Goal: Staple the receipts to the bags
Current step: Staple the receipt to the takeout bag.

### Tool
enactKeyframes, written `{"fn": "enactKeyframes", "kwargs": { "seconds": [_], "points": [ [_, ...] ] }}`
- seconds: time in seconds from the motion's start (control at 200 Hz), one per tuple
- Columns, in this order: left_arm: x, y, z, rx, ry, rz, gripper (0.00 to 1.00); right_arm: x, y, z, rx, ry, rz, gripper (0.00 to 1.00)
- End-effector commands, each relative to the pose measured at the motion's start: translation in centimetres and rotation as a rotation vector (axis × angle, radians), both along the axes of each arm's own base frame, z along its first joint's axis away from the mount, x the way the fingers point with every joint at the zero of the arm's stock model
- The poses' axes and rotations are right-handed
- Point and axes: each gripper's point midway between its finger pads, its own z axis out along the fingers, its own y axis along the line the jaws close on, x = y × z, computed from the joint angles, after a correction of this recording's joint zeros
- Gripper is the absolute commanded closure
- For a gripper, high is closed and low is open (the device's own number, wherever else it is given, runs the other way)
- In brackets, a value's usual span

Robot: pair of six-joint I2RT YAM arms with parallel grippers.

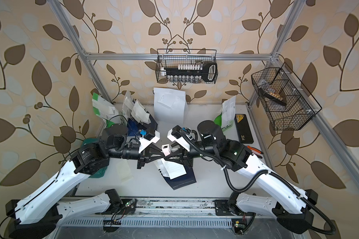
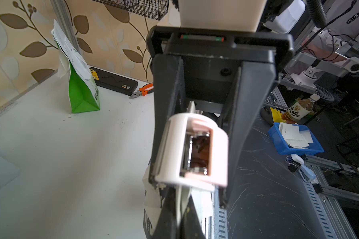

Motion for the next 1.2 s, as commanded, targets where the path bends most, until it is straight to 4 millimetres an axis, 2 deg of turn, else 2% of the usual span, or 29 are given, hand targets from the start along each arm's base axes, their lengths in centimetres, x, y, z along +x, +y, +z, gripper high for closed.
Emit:
{"fn": "enactKeyframes", "kwargs": {
  "seconds": [0.0,0.075,0.125,0.17,0.175,0.205,0.225,0.295,0.33,0.38,0.42,0.46,0.48,0.5,0.735,0.74,0.77,0.79,0.815,0.87,0.89,0.955,1.06,1.195],
  "points": [
    [-1.6,-0.2,3.9,-0.11,-0.056,-0.075,1.0,1.5,0.3,-0.2,0.01,-0.034,-0.054,1.0],
    [-1.5,-0.1,3.8,-0.108,-0.054,-0.069,1.0,1.7,0.1,-0.1,0.015,-0.05,-0.071,1.0],
    [-1.4,-0.1,3.8,-0.108,-0.053,-0.063,1.0,1.0,0.1,0.1,0.015,-0.036,-0.026,1.0],
    [-1.3,-0.1,3.8,-0.109,-0.057,-0.055,1.0,1.7,0.1,0.2,-0.001,-0.031,-0.066,1.0],
    [-1.3,-0.1,3.8,-0.108,-0.057,-0.054,1.0,1.8,0.1,0.3,0.0,-0.031,-0.068,0.99],
    [-1.3,0.0,3.7,-0.106,-0.056,-0.051,1.0,1.8,0.1,0.4,0.003,-0.032,-0.068,0.64],
    [-1.2,0.0,3.7,-0.105,-0.057,-0.047,1.0,1.8,0.1,0.4,0.005,-0.034,-0.068,0.5],
    [-1.1,0.1,3.5,-0.1,-0.058,-0.036,1.0,1.7,0.1,1.0,0.029,-0.039,-0.071,0.32],
    [-1.0,0.1,3.4,-0.096,-0.056,-0.034,1.0,1.6,0.1,1.2,0.036,-0.039,-0.067,0.29],
    [-1.1,0.1,3.4,-0.097,-0.054,-0.033,1.0,1.6,0.2,1.3,0.038,-0.038,-0.064,0.34],
    [-1.1,0.1,3.5,-0.098,-0.057,-0.033,1.0,1.4,0.3,1.2,0.032,-0.038,-0.051,0.46],
    [-1.1,0.2,3.6,-0.1,-0.06,-0.032,1.0,1.5,0.3,1.0,0.022,-0.034,-0.051,0.67],
    [-1.1,0.2,3.7,-0.102,-0.063,-0.031,1.0,1.5,0.3,0.9,0.018,-0.036,-0.05,0.81],
    [-1.1,0.2,3.8,-0.103,-0.064,-0.031,1.0,1.7,0.2,0.8,0.017,-0.043,-0.058,1.0],
    [-1.2,0.2,4.3,-0.107,-0.062,-0.034,1.0,2.3,-0.1,0.6,0.035,-0.055,-0.1,1.0],
    [-1.2,0.2,4.3,-0.107,-0.063,-0.034,1.0,2.3,-0.1,0.6,0.034,-0.055,-0.1,0.98],
    [-1.1,0.3,4.3,-0.106,-0.065,-0.026,1.0,2.6,-0.2,0.6,0.025,-0.054,-0.121,0.6],
    [-1.0,0.3,4.4,-0.107,-0.068,-0.019,1.0,2.6,-0.1,0.7,0.025,-0.053,-0.123,0.44],
    [-0.9,0.3,4.4,-0.106,-0.069,-0.012,1.0,2.4,-0.2,1.0,0.03,-0.057,-0.121,0.34],
    [-0.4,0.4,4.2,-0.099,-0.07,0.015,1.0,2.2,-0.2,1.4,0.039,-0.073,-0.128,0.26],
    [-0.1,0.4,4.1,-0.095,-0.068,0.03,1.0,2.3,-0.3,1.7,0.046,-0.082,-0.143,0.18],
    [0.4,0.4,3.9,-0.087,-0.068,0.054,1.0,2.8,-0.9,2.3,0.058,-0.101,-0.19,0.13],
    [1.6,0.4,3.4,-0.075,-0.057,0.115,1.0,3.9,-1.7,3.2,0.073,-0.122,-0.277,0.11],
    [3.6,0.5,2.6,-0.037,-0.037,0.221,1.0,5.2,-3.4,5.7,0.146,-0.171,-0.407,0.1]
  ]
}}
